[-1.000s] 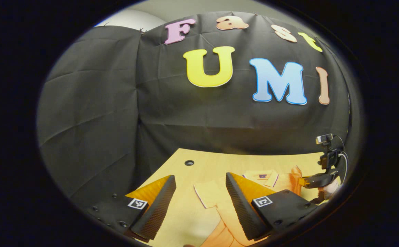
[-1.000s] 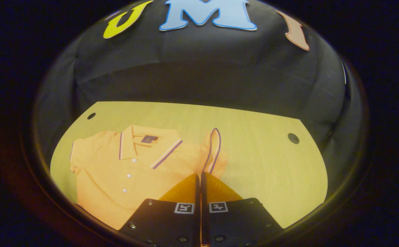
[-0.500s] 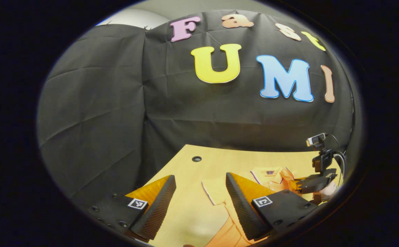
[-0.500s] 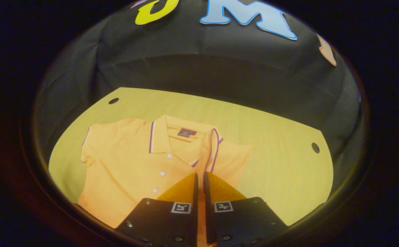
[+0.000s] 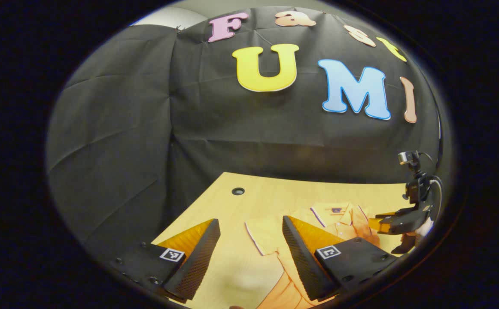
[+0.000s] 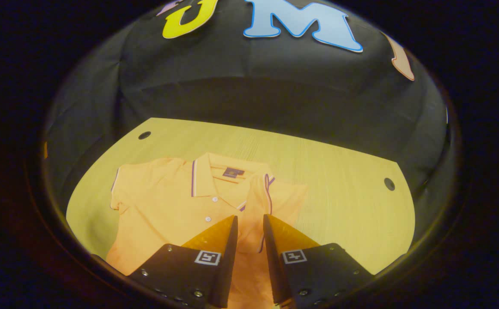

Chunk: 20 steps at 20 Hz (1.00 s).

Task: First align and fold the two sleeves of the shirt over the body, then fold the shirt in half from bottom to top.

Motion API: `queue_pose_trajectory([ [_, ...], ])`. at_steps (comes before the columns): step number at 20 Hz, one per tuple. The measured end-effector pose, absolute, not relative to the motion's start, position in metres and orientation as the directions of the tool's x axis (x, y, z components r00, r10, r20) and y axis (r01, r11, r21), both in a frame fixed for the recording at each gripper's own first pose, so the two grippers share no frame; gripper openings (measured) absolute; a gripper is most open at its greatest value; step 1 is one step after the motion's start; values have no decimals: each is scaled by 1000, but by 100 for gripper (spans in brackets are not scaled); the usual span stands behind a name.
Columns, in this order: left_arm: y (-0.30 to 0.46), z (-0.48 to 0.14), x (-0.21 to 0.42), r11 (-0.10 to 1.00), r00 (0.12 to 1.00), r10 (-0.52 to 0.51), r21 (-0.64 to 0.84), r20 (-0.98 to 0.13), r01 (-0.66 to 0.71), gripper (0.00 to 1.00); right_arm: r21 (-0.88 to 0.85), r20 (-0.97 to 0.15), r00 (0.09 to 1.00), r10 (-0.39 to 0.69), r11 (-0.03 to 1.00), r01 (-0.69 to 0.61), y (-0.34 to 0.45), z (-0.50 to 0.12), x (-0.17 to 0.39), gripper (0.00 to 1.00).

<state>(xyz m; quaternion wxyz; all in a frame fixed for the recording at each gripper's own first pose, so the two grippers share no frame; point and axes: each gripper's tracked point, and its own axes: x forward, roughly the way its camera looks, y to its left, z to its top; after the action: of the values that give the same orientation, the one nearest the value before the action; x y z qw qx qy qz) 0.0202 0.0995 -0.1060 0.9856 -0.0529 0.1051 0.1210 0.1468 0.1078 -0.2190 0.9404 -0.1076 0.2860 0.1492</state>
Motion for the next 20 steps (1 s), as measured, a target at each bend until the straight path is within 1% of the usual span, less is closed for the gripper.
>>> queue_pose_trajectory([
  [2,100,-125,41,969,950,205,-87,-236,-230,96,-116,-552,804,223,934,-338,105,-204,138,38],
  [3,100,-136,53,971,950,190,-93,-247,-219,97,-112,-542,810,225,936,-335,103,-196,134,37],
  [4,101,-147,65,973,949,180,-97,-261,-211,96,-108,-535,815,225,938,-331,102,-188,128,38],
  [5,101,-160,77,974,946,168,-100,-276,-203,97,-104,-527,819,226,940,-326,101,-181,122,38],
  [9,101,-208,118,974,928,144,-114,-344,-194,97,-102,-504,839,205,951,-293,90,-158,98,37],
  [10,102,-219,127,973,920,142,-119,-364,-198,95,-101,-503,842,195,954,-281,86,-154,92,37],
  [11,102,-231,132,971,913,138,-128,-384,-201,97,-98,-506,843,184,958,-268,81,-152,86,37],
  [16,106,-284,151,965,866,127,-141,-484,-220,96,-87,-519,848,108,980,-179,49,-152,55,38],
  [20,103,-305,159,958,847,122,-161,-518,-236,96,-80,-529,847,60,990,-120,32,-152,41,37],
])
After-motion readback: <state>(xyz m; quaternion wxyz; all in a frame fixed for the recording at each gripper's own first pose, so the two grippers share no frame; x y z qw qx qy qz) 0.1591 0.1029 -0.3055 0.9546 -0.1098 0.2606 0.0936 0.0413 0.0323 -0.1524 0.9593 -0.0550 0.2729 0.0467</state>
